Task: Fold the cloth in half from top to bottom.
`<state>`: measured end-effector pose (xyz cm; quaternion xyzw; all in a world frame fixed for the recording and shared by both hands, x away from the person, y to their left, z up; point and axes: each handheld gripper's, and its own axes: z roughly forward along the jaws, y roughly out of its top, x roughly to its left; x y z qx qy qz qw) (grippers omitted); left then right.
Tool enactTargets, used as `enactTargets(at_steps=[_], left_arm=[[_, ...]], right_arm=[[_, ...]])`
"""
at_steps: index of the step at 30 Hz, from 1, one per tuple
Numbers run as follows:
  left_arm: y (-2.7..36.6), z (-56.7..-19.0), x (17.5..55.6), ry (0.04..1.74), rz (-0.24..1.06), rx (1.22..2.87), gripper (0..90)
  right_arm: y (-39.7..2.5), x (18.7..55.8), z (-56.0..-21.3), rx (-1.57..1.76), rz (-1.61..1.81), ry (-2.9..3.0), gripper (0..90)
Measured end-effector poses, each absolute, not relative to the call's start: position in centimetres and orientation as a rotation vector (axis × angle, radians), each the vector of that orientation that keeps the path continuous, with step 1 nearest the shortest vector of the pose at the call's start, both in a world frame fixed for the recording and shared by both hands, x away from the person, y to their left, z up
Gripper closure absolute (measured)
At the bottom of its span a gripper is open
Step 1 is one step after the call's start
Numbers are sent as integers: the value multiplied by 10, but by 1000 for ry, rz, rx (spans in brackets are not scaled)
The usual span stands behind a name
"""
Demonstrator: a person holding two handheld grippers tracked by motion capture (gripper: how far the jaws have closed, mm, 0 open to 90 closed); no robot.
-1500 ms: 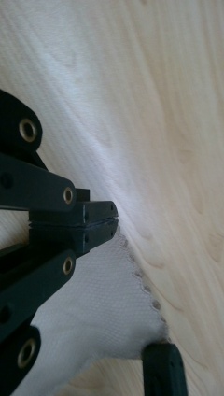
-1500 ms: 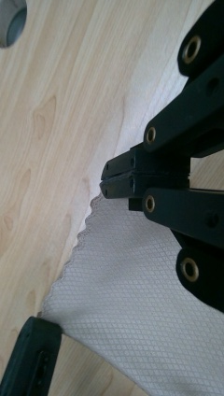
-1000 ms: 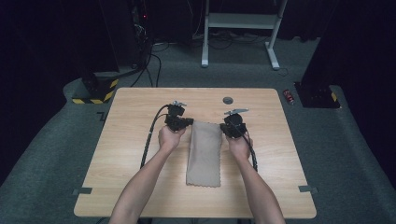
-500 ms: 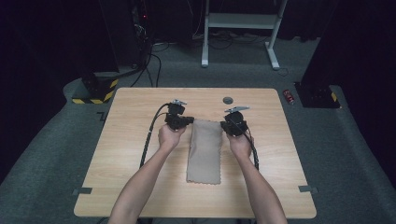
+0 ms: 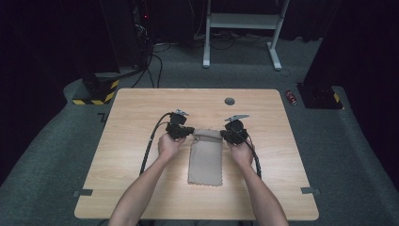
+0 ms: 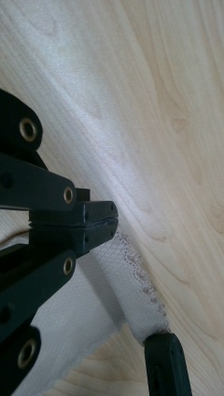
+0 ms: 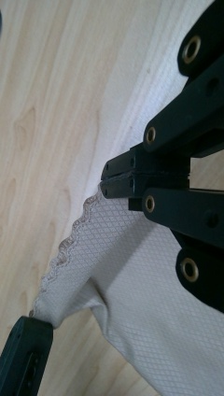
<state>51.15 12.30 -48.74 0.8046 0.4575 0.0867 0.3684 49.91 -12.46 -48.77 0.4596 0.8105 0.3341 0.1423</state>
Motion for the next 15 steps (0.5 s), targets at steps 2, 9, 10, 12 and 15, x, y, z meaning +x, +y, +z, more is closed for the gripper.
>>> enactTargets(at_steps=[2, 9, 10, 12, 15], left_arm=[[123, -488, 508, 1167, 219, 2065, 892], [122, -488, 498, 1135, 230, 2091, 892], [121, -489, 496, 1124, 236, 2104, 892], [122, -490, 494, 1114, 240, 2117, 892], [122, -492, 491, 1120, 228, 2106, 892]], right_arm=[[-124, 497, -489, 1318, 956, 2350, 900], [-127, 488, -493, 1310, 976, 2365, 900], [-128, 487, -495, 1311, 977, 2366, 900], [-129, 485, -496, 1314, 989, 2367, 900], [-128, 482, -499, 1305, 985, 2374, 900]])
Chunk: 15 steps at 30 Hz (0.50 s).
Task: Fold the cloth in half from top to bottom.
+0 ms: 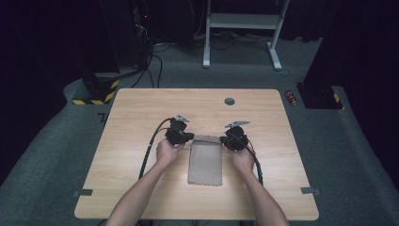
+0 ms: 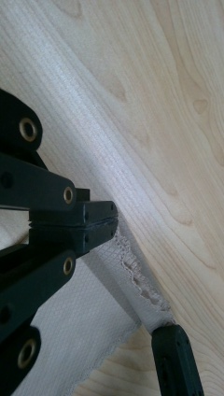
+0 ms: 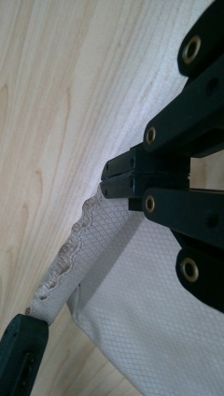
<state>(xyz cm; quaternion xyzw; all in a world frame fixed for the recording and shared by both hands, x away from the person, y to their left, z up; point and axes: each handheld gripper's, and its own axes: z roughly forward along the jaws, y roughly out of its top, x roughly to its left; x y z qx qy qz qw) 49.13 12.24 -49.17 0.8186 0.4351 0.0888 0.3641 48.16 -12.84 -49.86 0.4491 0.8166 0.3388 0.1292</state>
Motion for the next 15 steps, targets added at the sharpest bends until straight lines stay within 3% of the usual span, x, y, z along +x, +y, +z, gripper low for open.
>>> enactTargets(at_steps=[15], left_arm=[[126, -491, 480, 1108, 207, 2065, 893]], right_arm=[[-134, 470, -495, 1286, 1028, 2367, 900]])
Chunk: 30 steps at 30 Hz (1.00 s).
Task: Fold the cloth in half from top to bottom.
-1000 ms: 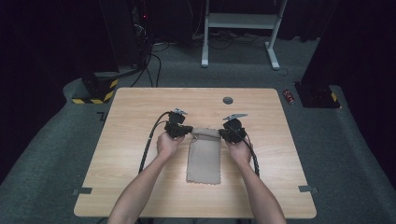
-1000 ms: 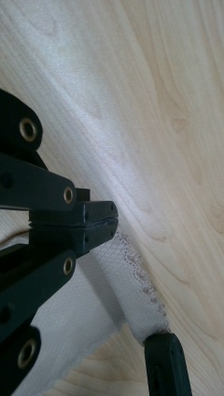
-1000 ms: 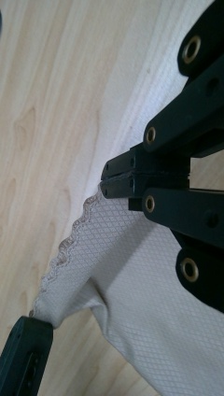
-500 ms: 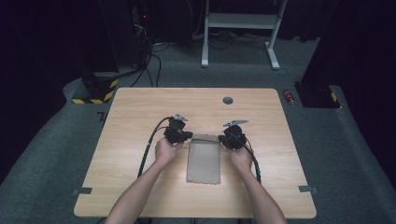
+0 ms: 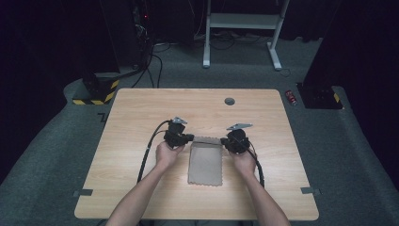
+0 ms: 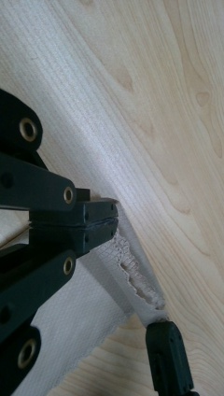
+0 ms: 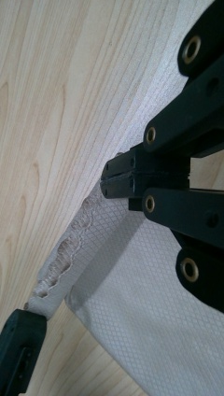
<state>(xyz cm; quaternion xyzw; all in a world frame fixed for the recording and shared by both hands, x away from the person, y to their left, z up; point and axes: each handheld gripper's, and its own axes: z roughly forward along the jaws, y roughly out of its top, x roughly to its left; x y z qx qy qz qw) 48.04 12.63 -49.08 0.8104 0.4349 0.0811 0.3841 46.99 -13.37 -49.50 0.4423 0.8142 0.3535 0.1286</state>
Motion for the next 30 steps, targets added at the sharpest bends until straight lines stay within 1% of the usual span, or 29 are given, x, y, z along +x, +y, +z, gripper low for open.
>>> enactTargets(at_steps=[9, 18, 25, 30], left_arm=[[127, -488, 472, 1075, 235, 2101, 892], [129, -484, 468, 1069, 226, 2076, 892], [127, -483, 461, 1030, 266, 2124, 892], [128, -480, 457, 1031, 255, 2095, 892]], right_arm=[[-131, 463, -491, 1236, 1030, 2378, 900], [-134, 455, -487, 1207, 1042, 2379, 900], [-134, 451, -484, 1203, 1057, 2372, 900], [-135, 447, -483, 1196, 1065, 2373, 900]])
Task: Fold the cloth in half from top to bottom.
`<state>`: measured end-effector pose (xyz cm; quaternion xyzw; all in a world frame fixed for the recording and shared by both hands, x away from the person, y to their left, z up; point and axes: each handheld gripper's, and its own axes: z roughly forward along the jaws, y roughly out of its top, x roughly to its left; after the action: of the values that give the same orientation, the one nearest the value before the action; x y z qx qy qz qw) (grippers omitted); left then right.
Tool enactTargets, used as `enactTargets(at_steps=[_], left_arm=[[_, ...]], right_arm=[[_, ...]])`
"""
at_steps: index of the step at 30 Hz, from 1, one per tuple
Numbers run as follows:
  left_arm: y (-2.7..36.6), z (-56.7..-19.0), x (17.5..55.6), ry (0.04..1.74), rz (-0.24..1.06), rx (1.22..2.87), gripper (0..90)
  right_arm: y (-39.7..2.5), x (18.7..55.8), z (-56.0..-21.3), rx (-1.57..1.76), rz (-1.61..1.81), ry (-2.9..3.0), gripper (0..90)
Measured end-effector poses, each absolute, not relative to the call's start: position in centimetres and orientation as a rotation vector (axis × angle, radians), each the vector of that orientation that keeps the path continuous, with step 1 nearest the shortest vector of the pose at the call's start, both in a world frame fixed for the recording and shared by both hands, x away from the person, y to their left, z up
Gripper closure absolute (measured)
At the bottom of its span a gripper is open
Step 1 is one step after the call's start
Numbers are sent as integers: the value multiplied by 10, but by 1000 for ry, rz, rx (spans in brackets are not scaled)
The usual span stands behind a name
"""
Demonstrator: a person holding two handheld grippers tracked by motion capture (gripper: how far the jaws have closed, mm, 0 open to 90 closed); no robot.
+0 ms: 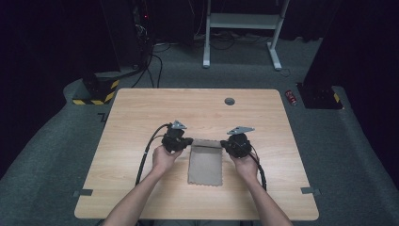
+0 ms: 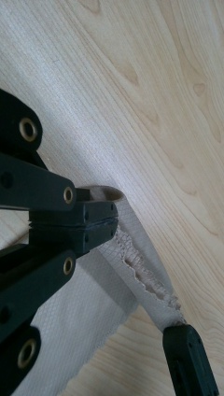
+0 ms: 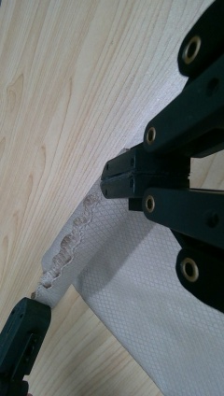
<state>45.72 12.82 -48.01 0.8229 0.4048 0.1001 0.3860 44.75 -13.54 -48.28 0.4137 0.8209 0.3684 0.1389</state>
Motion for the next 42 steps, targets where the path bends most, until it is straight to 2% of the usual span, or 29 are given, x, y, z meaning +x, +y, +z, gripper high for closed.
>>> enactTargets(at_steps=[16, 42], left_arm=[[132, -470, 443, 996, 282, 2095, 894], [138, -470, 423, 974, 255, 2052, 894]], right_arm=[[-136, 436, -476, 1154, 1087, 2387, 900], [-140, 415, -474, 1122, 1140, 2390, 900]])
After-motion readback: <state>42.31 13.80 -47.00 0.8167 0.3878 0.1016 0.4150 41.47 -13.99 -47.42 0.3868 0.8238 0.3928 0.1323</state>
